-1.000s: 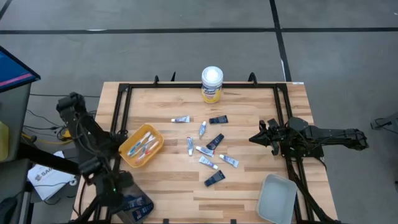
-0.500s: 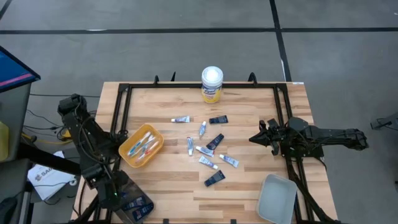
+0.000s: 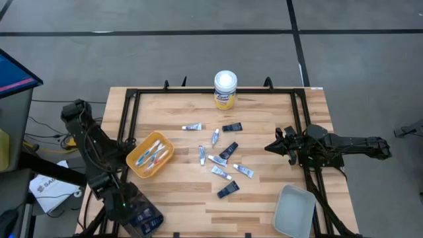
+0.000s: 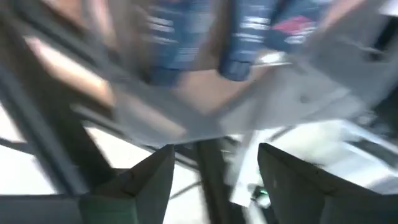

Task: Pick & Place Travel size toiletries
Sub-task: Put the blue shave cream into the black transparent bin

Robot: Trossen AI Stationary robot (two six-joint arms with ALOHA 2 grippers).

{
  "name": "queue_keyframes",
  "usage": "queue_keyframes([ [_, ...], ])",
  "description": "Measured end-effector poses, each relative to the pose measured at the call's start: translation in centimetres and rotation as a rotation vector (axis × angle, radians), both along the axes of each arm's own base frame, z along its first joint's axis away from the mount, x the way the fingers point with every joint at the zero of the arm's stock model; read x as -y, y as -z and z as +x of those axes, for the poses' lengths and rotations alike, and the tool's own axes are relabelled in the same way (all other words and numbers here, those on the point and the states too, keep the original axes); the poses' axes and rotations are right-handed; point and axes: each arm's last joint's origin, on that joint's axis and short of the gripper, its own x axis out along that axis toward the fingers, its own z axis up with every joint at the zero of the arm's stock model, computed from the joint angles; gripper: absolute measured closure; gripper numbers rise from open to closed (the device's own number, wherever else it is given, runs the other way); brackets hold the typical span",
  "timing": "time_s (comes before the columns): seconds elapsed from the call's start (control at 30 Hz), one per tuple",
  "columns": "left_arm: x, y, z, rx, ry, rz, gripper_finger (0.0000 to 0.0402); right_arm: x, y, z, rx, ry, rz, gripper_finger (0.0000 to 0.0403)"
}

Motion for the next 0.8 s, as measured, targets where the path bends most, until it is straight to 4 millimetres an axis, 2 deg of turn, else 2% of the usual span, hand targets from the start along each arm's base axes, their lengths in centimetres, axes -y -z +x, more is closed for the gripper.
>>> queue_keyframes([
  [0.13,-1.0,-1.8,1.7,0.183,-0.106,-0.092,0.0163,0.0,0.0,0.0,0.0,0.0,0.0,0.0403],
  [0.23,-2.4,-3.5,3.1,0.43,-0.219,-0.102,0.0164,0.0,0.0,0.0,0.0,0.0,0.0,0.0403],
  [0.37,-4.7,-5.6,5.5,0.818,-0.394,0.012,0.017,0.0,0.0,0.0,0.0,0.0,0.0,0.0403],
  [0.5,-6.7,-6.9,8.8,1.089,-0.438,0.142,0.0177,0.0,0.0,0.0,0.0,0.0,0.0,0.0403],
  [0.67,-8.5,-6.5,13.9,1.267,-0.396,0.227,0.0189,0.0,0.0,0.0,0.0,0.0,0.0,0.0403],
  [0.8,-8.3,-4.6,17.6,1.263,-0.287,0.262,0.0199,0.0,0.0,0.0,0.0,0.0,0.0,0.0403],
])
